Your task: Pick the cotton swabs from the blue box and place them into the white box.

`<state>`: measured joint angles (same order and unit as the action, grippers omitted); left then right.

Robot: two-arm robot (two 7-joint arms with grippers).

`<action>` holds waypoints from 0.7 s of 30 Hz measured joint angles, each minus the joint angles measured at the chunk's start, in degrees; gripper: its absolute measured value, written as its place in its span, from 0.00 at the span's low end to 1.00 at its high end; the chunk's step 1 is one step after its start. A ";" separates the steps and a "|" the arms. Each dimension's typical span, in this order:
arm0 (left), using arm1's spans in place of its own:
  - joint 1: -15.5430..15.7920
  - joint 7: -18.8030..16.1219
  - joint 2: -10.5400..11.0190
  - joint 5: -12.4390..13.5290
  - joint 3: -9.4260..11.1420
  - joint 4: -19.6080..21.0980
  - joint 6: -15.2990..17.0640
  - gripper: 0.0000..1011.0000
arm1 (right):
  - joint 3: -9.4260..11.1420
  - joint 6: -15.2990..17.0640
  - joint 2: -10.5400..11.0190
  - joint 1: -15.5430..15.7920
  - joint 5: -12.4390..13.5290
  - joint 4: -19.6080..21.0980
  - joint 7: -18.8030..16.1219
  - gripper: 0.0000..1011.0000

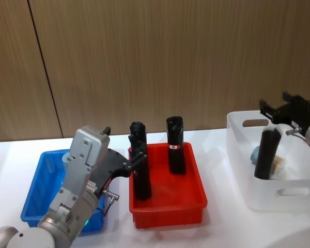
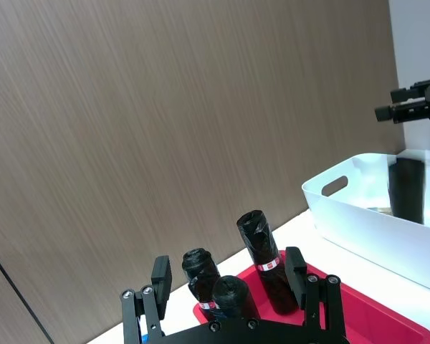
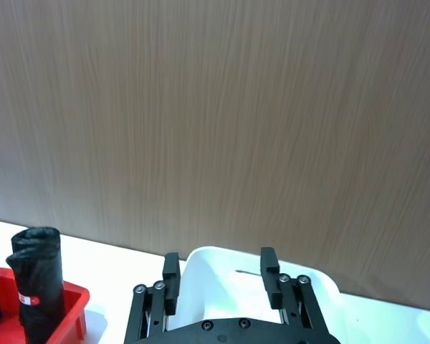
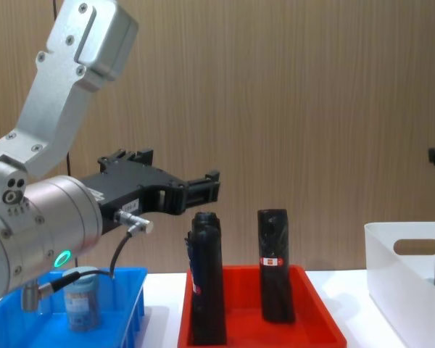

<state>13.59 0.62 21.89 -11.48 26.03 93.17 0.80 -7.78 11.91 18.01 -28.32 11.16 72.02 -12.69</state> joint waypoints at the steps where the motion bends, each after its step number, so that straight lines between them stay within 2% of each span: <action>1: 0.00 0.00 0.00 0.00 0.00 0.00 0.00 0.99 | 0.02 -0.09 0.01 0.07 0.00 -0.38 0.01 0.69; 4: 0.00 0.00 0.00 0.00 0.00 0.00 0.00 0.99 | 0.04 -0.31 0.03 0.23 0.04 -1.00 0.02 0.80; 6: 0.00 0.00 0.00 0.00 0.00 0.00 0.00 0.99 | 0.04 -0.41 0.03 0.32 0.12 -1.25 0.03 0.80; 10: 0.00 0.00 0.00 0.00 0.00 0.00 0.00 0.99 | 0.04 -0.58 0.02 0.59 0.24 -1.66 0.06 0.95; 13: 0.00 0.00 0.00 0.00 0.00 0.00 0.00 0.99 | 0.03 -0.68 0.01 0.72 0.28 -1.86 0.08 0.99; 21: 0.00 0.00 0.00 0.00 0.00 0.00 0.00 0.99 | -0.01 -0.84 0.01 0.95 0.40 -2.19 0.13 0.99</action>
<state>13.59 0.62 21.89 -11.48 26.03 93.18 0.80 -7.79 11.07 18.01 -27.36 11.56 69.84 -12.56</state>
